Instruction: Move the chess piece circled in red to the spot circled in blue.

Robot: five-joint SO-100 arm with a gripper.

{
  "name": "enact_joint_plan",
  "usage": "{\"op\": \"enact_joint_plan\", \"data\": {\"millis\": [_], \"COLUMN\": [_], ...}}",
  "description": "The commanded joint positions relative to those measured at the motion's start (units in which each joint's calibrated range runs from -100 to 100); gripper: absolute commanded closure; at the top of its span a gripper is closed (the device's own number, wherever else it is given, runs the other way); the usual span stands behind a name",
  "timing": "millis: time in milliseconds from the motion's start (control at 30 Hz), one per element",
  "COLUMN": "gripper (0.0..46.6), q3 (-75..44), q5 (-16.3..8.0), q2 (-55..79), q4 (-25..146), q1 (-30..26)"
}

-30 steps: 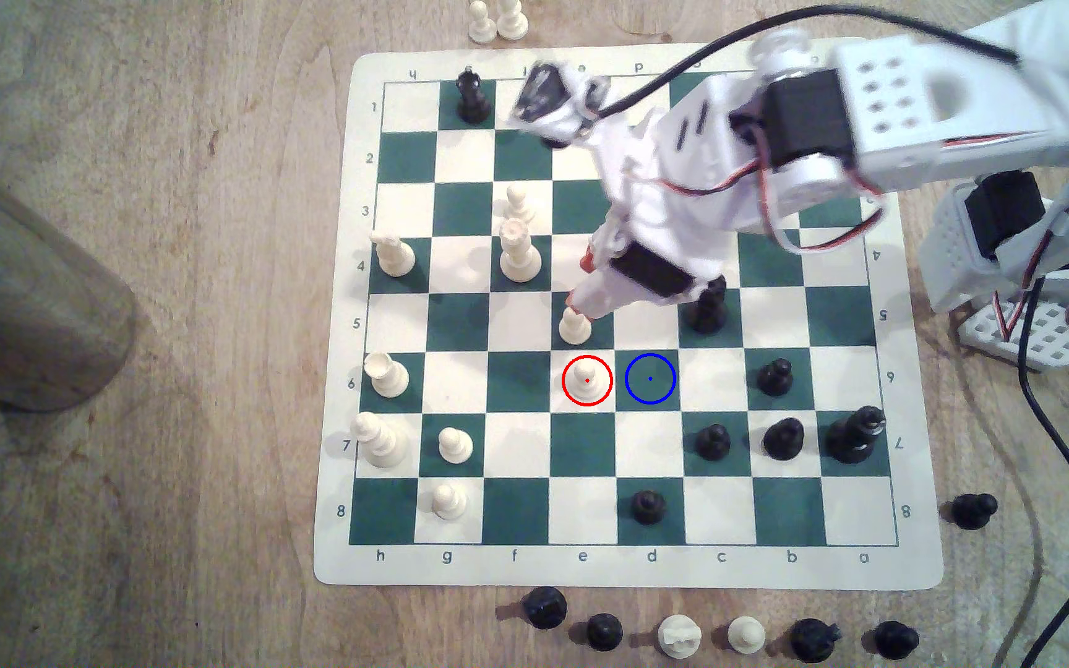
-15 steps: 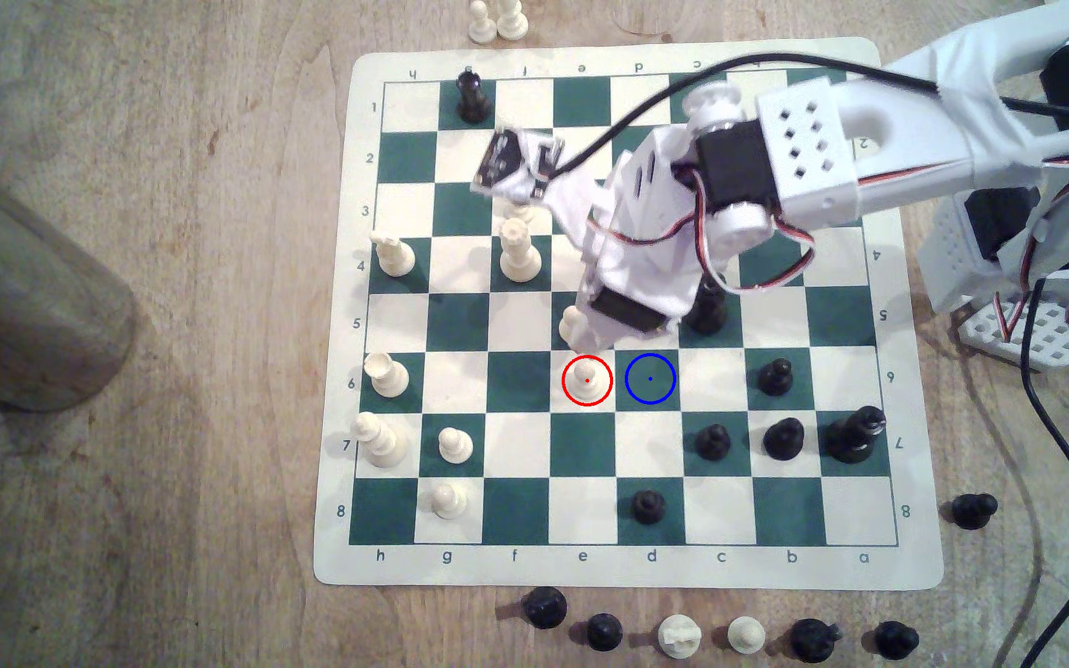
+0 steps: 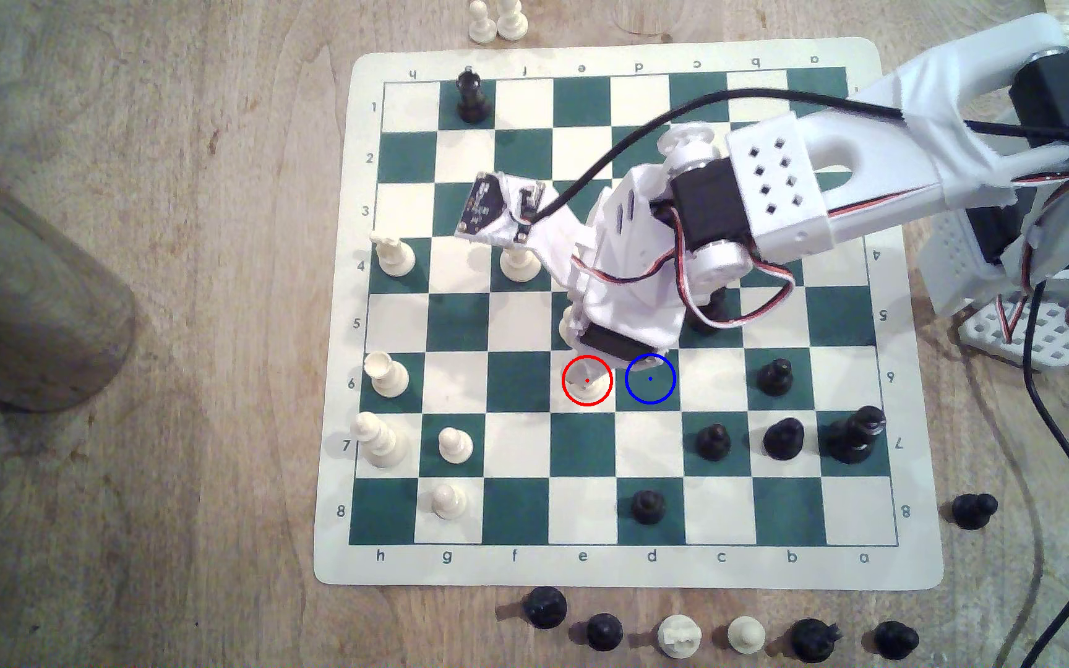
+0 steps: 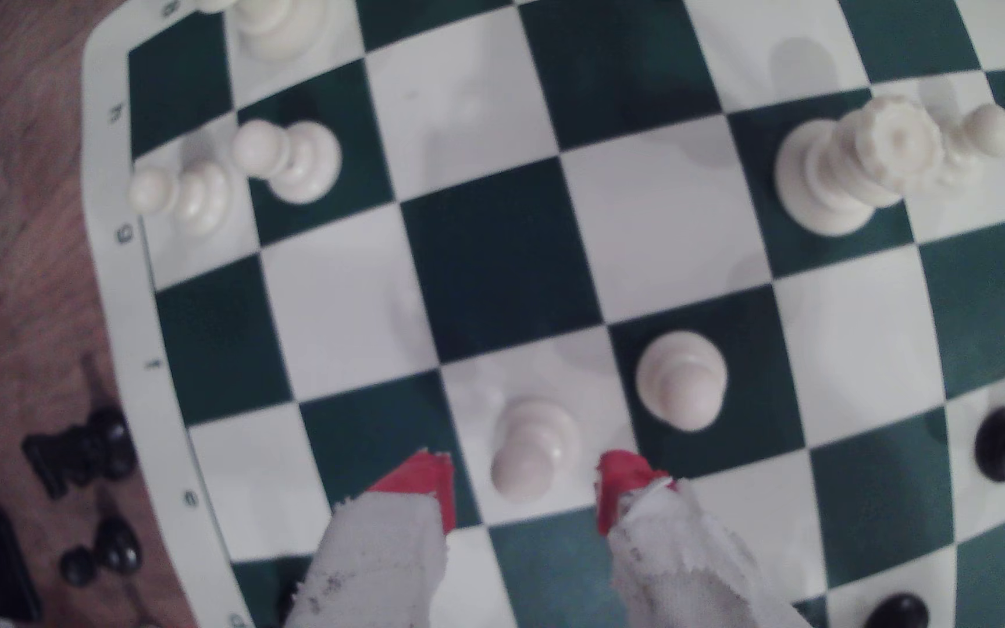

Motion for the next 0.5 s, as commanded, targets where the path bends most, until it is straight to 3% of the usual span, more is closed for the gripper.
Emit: {"op": "enact_joint_plan", "data": {"millis": [0,467], "gripper": [34.0,35.3], "q3": [-5.23,-5.05], "q5": [0.20,0.39], "q2": [0.24,4.48], "q4": [-1.43,-3.64], "q1": [-0.77,-1.71]}}
